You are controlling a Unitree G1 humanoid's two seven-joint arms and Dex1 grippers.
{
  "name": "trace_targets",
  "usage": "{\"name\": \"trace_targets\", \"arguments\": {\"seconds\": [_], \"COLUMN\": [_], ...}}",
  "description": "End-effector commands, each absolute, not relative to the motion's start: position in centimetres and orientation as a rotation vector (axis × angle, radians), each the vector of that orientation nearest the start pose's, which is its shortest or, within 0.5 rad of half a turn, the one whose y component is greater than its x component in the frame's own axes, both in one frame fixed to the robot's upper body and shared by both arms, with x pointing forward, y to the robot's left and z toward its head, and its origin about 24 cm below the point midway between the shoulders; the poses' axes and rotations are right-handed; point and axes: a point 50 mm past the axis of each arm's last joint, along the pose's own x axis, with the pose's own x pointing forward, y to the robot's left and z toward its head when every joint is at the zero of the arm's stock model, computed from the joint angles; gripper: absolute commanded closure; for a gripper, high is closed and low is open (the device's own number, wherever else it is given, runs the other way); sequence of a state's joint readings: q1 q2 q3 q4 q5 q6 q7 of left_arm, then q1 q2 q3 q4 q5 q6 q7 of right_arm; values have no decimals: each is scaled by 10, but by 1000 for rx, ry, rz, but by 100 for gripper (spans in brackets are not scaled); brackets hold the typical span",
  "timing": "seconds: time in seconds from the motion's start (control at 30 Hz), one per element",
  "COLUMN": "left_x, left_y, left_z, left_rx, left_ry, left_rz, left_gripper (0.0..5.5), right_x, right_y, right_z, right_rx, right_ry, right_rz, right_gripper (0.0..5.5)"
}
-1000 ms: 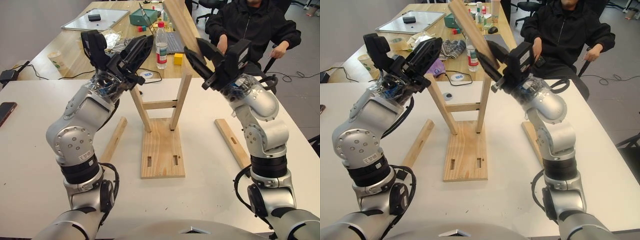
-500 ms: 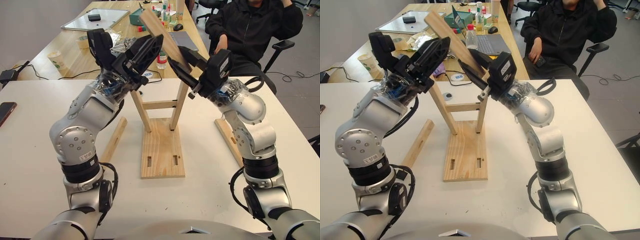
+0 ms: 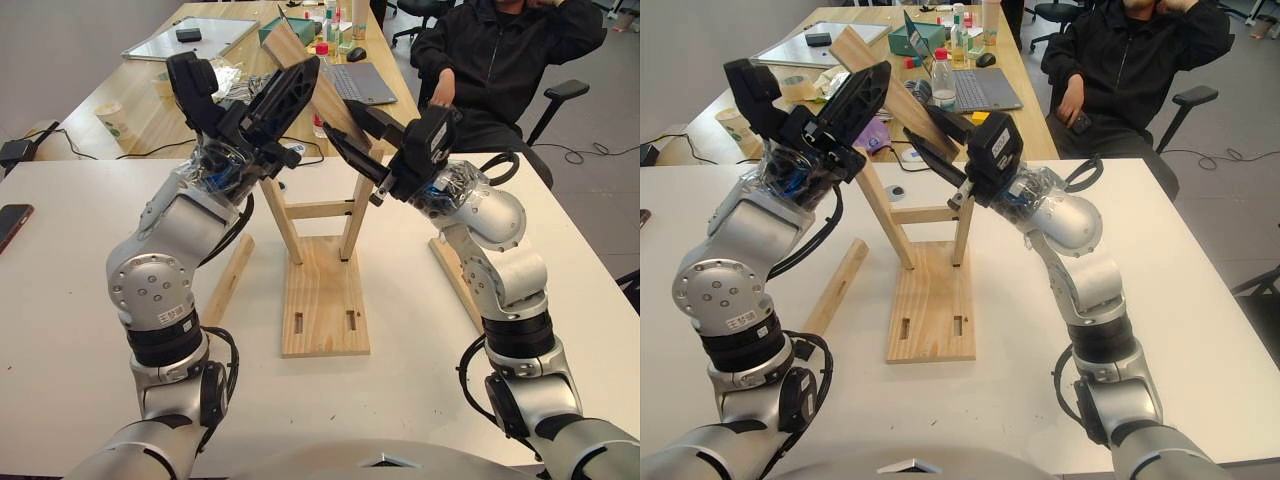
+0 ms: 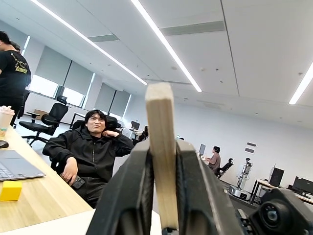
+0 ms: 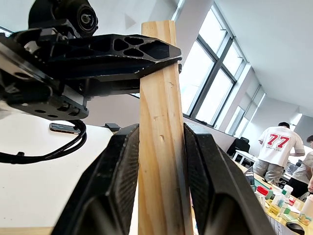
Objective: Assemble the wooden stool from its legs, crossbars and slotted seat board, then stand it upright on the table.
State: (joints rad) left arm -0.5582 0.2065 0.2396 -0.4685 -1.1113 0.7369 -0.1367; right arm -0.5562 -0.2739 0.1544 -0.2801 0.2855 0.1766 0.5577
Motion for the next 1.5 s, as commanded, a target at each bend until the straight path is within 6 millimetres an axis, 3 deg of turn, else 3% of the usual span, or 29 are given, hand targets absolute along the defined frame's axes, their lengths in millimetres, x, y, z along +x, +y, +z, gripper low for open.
{"name": "trace_targets", "arguments": {"seconds": [0.03, 0.1, 0.3, 0.37, 0.43, 0.53, 0.63, 0.73, 0.8, 0.9, 0.97, 1.13, 1.23, 1.37, 1.5], "left_x": [267, 267, 262, 254, 246, 237, 233, 243, 249, 250, 246, 238, 245, 254, 249], "left_y": [135, 136, 159, 178, 199, 233, 248, 254, 248, 235, 234, 242, 246, 244, 255], "left_z": [259, 262, 288, 301, 311, 321, 329, 300, 265, 200, 170, 135, 119, 121, 108], "left_rx": [-582, -572, -453, -369, -253, -92, -53, -80, -158, -123, -127, -10, -1, 0, 50], "left_ry": [-363, -375, -441, -458, -440, -332, -266, -124, -9, 216, 306, 410, 427, 385, 438], "left_rz": [-816, -813, -747, -693, -631, -499, -434, -377, -378, -361, -332, -296, -287, -307, -277], "left_gripper": [509, 511, 513, 513, 513, 513, 513, 513, 513, 513, 513, 513, 513, 513, 513], "right_x": [280, 279, 274, 277, 281, 289, 293, 296, 297, 299, 301, 303, 302, 301, 302], "right_y": [-83, -81, -79, -84, -93, -115, -132, -140, -140, -142, -145, -147, -146, -145, -144], "right_z": [229, 228, 212, 211, 218, 231, 243, 248, 249, 248, 249, 246, 241, 240, 239], "right_rx": [-167, -171, -268, -293, -276, -202, -147, -152, -153, -159, -165, -178, -169, -180, -182], "right_ry": [-574, -559, -458, -443, -459, -510, -565, -592, -597, -600, -606, -602, -589, -587, -583], "right_rz": [919, 946, 1011, 984, 915, 744, 614, 545, 544, 530, 516, 507, 511, 513, 519], "right_gripper": [421, 421, 299, 262, 230, 227, 227, 227, 227, 227, 227, 227, 227, 227, 227]}}
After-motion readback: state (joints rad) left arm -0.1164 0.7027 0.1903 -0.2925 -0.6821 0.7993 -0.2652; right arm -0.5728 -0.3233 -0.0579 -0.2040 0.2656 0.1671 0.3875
